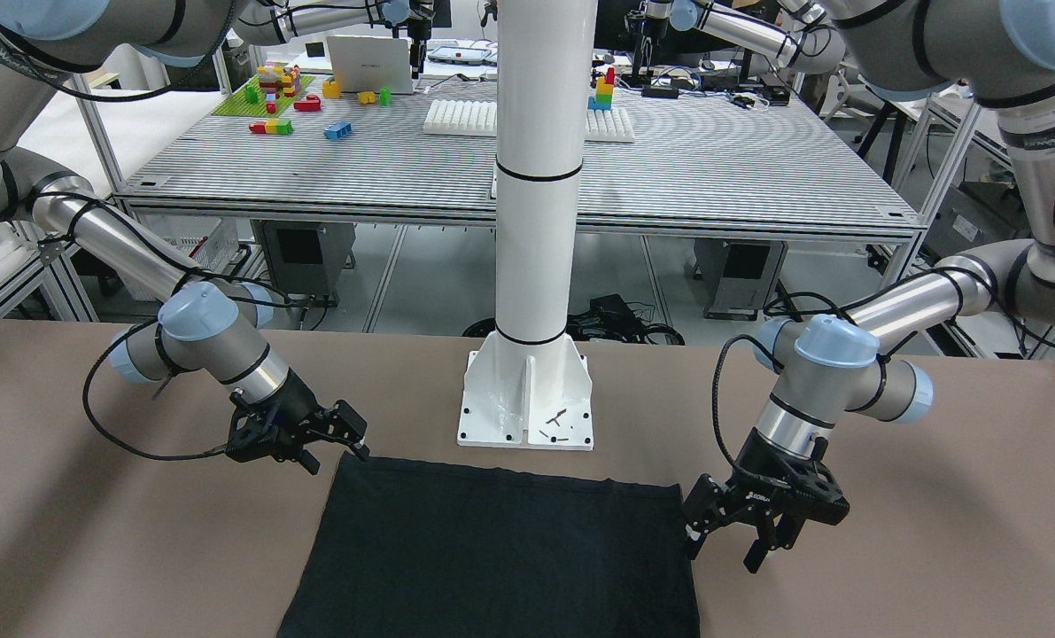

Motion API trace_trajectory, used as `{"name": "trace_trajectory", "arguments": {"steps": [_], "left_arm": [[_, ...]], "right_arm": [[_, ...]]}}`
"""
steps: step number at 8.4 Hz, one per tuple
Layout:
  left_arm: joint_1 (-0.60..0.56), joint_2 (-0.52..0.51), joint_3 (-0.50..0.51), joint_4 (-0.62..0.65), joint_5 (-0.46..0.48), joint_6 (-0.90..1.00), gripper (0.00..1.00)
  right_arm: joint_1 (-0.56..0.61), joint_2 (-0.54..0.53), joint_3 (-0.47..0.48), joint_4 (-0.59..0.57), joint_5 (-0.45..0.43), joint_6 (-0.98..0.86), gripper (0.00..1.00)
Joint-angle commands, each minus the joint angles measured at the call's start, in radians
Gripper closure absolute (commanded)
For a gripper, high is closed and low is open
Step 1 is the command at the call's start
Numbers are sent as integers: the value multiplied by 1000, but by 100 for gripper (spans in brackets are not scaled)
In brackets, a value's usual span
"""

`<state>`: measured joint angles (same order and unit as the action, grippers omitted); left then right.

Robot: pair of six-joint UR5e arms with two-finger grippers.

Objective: Fold clothes
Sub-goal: 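Release the sleeves and move both grippers toward the shirt hem, then grasp the hem corners nearest the robot with both grippers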

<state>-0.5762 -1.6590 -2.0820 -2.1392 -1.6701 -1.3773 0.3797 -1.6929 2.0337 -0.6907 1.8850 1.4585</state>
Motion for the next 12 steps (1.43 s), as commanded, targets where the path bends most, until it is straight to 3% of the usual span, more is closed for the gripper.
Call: {"name": "trace_trajectory", "arguments": {"steps": [1,2,11,12], "left_arm": [[10,30,-18,1,32,0,5],[10,30,-18,1,33,0,5],[12,18,-4,2,33,6,5],[12,16,-3,2,33,9,5]], "right_arm": [[-59,-56,-145,240,-50,0,6],[-70,-56,-192,310,-50,2,6],[-166,-53,-167,278,-122,39,10],[-165,-56,-167,278,-124,39,55]]}}
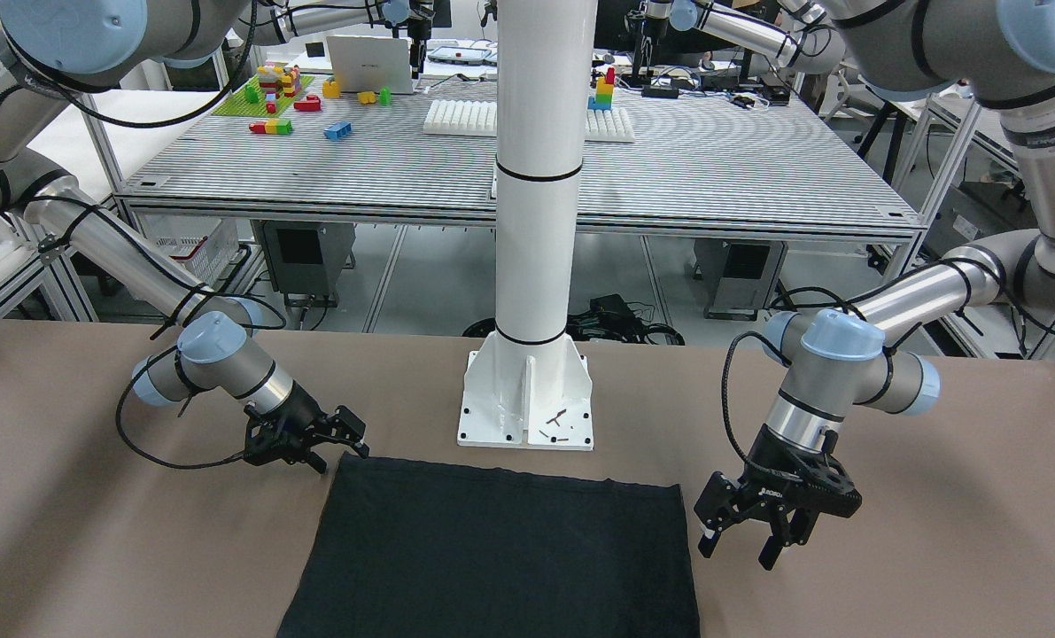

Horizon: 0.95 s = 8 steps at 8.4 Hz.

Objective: Fold clothes
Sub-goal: 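Grasp the hem corners nearest the robot with both grippers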

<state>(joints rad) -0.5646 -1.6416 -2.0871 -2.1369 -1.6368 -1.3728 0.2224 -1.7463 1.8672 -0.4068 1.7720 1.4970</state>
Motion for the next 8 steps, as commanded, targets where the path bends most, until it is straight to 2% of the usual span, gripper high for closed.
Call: {"name": "trace_trajectory", "arguments": {"steps": [1,2,8], "left_arm": [[0,-3,2,0,0,5,5],[0,-6,1,0,0,5,5],[0,-4,1,-1,2,8,5]], "right_arm": [[-8,-1,4,-3,-11,0,89],[-9,-1,29,-6,-12,0,100],[-11,-1,23,-1,-11,0,100]]}}
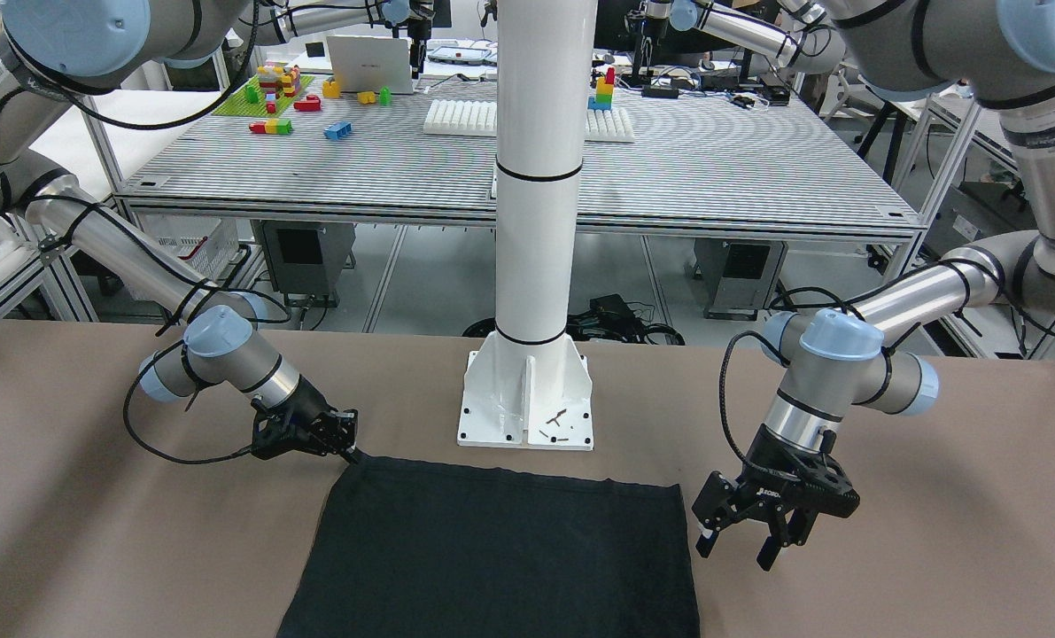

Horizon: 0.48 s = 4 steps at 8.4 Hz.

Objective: Fold clothes
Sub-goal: 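Grasp the hem corners nearest the robot with both grippers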

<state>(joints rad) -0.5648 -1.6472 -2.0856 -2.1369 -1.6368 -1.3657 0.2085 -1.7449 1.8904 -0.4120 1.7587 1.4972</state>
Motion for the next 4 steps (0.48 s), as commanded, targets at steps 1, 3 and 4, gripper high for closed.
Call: {"name": "trace_trajectory", "arguments": {"steps": [1,3,4], "left_arm": [[0,4,-5,-18,-1,-12,5],[38,53,-7,-121,1,-62,5],[93,82,-17,-121,62,-76,5]], "right_arm": [[6,-7,6,16,11,0,100],[9,-2,7,53,15,0,100],[9,-2,7,58,7,1,100]]}}
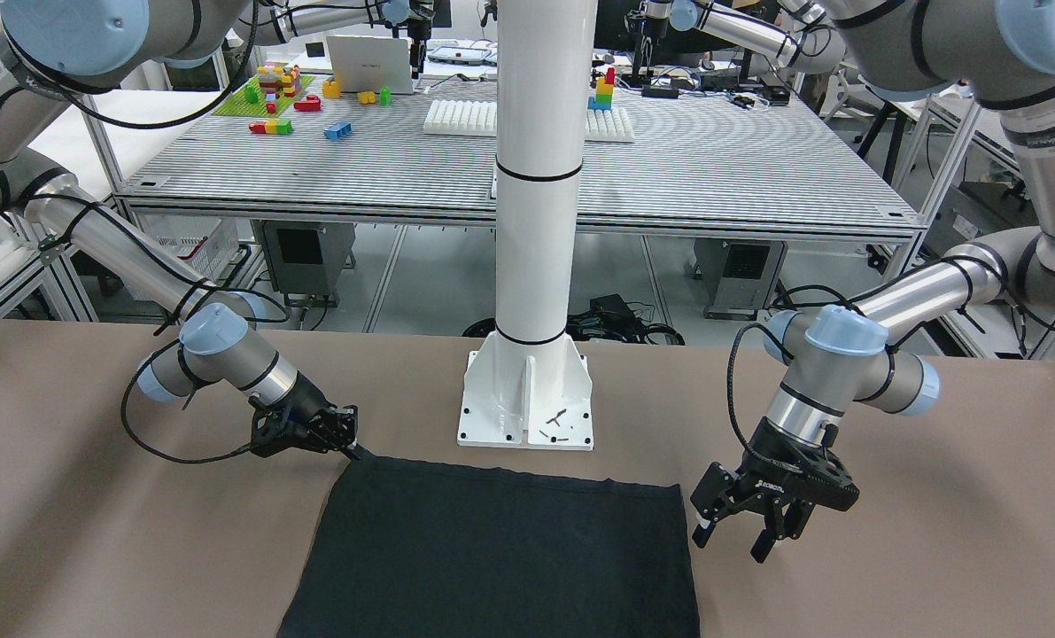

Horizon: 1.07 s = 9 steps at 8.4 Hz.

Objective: Fold clothes
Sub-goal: 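Grasp the hem corners nearest the robot with both grippers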

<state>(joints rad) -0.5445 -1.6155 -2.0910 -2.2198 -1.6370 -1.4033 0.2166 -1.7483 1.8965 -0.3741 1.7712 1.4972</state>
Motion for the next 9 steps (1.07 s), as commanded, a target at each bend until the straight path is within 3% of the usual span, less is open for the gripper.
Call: {"name": "trace_trajectory", "arguments": {"steps": [1,5,9], "left_arm": [[171,75,-18,-38,165,-64,5],[437,129,-21,-38,408,-170,5],[494,129,-12,-40,456,-197,5]], "right_arm": [[3,1,1,20,-6,2,100],[15,4,3,21,-6,0,100],[17,3,4,38,-6,0,100]]}}
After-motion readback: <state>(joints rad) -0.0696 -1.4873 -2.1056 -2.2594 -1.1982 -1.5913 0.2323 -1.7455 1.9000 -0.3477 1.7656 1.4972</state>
